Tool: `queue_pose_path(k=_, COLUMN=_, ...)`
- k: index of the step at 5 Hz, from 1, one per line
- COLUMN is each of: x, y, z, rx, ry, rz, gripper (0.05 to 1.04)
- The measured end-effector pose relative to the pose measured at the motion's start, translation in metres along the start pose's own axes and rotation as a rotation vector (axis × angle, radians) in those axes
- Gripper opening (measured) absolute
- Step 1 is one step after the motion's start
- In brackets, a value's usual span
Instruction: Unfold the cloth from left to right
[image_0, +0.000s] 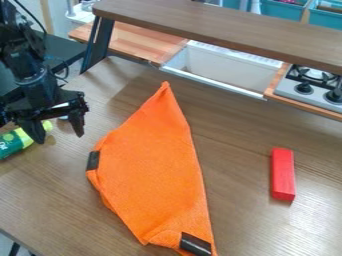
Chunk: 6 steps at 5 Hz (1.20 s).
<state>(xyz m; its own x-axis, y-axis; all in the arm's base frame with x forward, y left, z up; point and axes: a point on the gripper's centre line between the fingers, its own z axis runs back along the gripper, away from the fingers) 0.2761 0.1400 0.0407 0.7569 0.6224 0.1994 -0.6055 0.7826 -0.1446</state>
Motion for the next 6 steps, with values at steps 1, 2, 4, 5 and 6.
queue_pose_path(k=1, x=-0.001, y=-0.002, z=-0.010, rx=0.026, ry=-0.006, rz=-0.019, gripper=0.999)
queue_pose_path(k=2, x=-0.004, y=-0.004, z=-0.020, rx=0.052, ry=-0.009, rz=-0.042, gripper=0.999)
queue_pose_path(k=4, x=-0.011, y=-0.018, z=-0.034, rx=0.085, ry=-0.011, rz=-0.073, gripper=0.999)
queue_pose_path(k=5, x=-0.015, y=-0.023, z=-0.041, rx=0.097, ry=-0.005, rz=-0.078, gripper=0.999)
queue_pose_path(k=6, x=-0.017, y=-0.024, z=-0.048, rx=0.108, ry=-0.010, rz=-0.078, gripper=0.973)
